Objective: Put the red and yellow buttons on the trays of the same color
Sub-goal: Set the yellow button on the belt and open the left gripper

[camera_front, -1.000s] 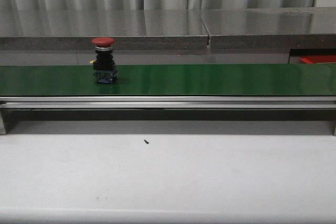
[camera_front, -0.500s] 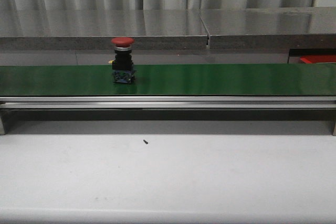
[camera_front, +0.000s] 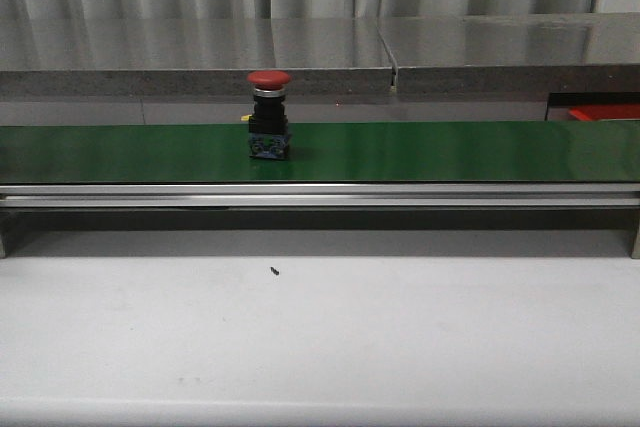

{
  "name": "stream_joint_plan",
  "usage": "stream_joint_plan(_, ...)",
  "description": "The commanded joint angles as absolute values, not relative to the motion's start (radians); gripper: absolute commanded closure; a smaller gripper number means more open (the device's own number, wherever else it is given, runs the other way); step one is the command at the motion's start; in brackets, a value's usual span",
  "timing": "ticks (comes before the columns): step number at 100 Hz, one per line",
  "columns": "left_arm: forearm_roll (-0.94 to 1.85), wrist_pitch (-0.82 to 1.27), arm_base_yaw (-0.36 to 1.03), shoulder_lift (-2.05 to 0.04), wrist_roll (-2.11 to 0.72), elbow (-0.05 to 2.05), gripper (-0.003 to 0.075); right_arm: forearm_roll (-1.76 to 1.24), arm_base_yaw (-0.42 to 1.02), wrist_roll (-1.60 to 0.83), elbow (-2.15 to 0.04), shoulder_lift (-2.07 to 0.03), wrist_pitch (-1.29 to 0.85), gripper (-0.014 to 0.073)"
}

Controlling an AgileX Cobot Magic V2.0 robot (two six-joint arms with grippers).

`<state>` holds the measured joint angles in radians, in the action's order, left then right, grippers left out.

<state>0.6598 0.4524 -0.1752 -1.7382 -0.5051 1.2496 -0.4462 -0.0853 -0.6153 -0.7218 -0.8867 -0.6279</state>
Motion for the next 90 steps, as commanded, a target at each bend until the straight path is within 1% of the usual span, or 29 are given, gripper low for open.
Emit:
stream_joint_plan(1,0.689,0.374,-0.167,-1.694,-0.507,1.256,0.0738,-0.457,-0.083,-0.623,-0.748,-0.876,-0.574,0.0661)
stream_joint_plan(12,0.689,0.383,-0.167,-1.699,-0.507,1.244,0.0729,-0.457,-0.083,-0.623,-0.748,-0.876,-0.574,0.0661)
stream_joint_plan(19,0.689,0.391,-0.167,-1.707,-0.507,1.244,0.0674,-0.457,-0.083,-0.623,-0.748,-0.876,-0.574,0.0661)
stream_joint_plan(26,0.693,0.400,-0.167,-1.711,-0.507,1.242,0.0568,-0.457,-0.083,-0.623,-0.748,-0.876,-0.574,0.0661)
stream_joint_plan(29,0.693,0.400,-0.167,-1.713,-0.507,1.242,0.0498,-0.457,-0.083,-0.623,-0.748,-0.876,-0.574,0.0661)
stream_joint_plan(31,0.693,0.403,-0.167,-1.713,-0.507,1.242,0.0468,-0.457,-0.083,-0.623,-0.748,-0.876,-0.574,0.0661)
stream_joint_plan(36,0.695,0.404,-0.167,-1.713,-0.507,1.242,0.0340,-0.457,-0.083,-0.623,-0.748,-0.876,-0.574,0.0661)
stream_joint_plan(38,0.699,0.404,-0.167,-1.713,-0.507,1.242,0.0309,-0.457,-0.083,-0.623,-0.748,-0.876,-0.574,0.0661)
stream_joint_plan(39,0.700,0.402,-0.167,-1.713,-0.507,1.242,0.0279,-0.457,-0.083,-0.623,-0.748,-0.876,-0.574,0.0661)
stream_joint_plan(43,0.711,0.400,-0.167,-1.713,-0.507,1.242,0.0198,-0.457,-0.083,-0.623,-0.748,-0.876,-0.574,0.0661)
stream_joint_plan(50,0.718,0.396,-0.167,-1.708,-0.507,1.242,0.0111,-0.457,-0.083,-0.623,-0.748,-0.876,-0.574,0.0661)
stream_joint_plan(57,0.724,0.396,-0.167,-1.690,-0.507,1.247,0.0088,-0.457,-0.083,-0.623,-0.748,-0.876,-0.574,0.0661)
stream_joint_plan(70,0.745,0.396,-0.167,-1.619,-0.508,1.261,0.0090,-0.457,-0.083,-0.623,-0.748,-0.876,-0.574,0.0661)
stream_joint_plan(90,0.787,0.398,-0.128,-1.435,-0.624,1.266,0.0092,-0.457,-0.083,-0.623,-0.748,-0.876,-0.574,0.0661)
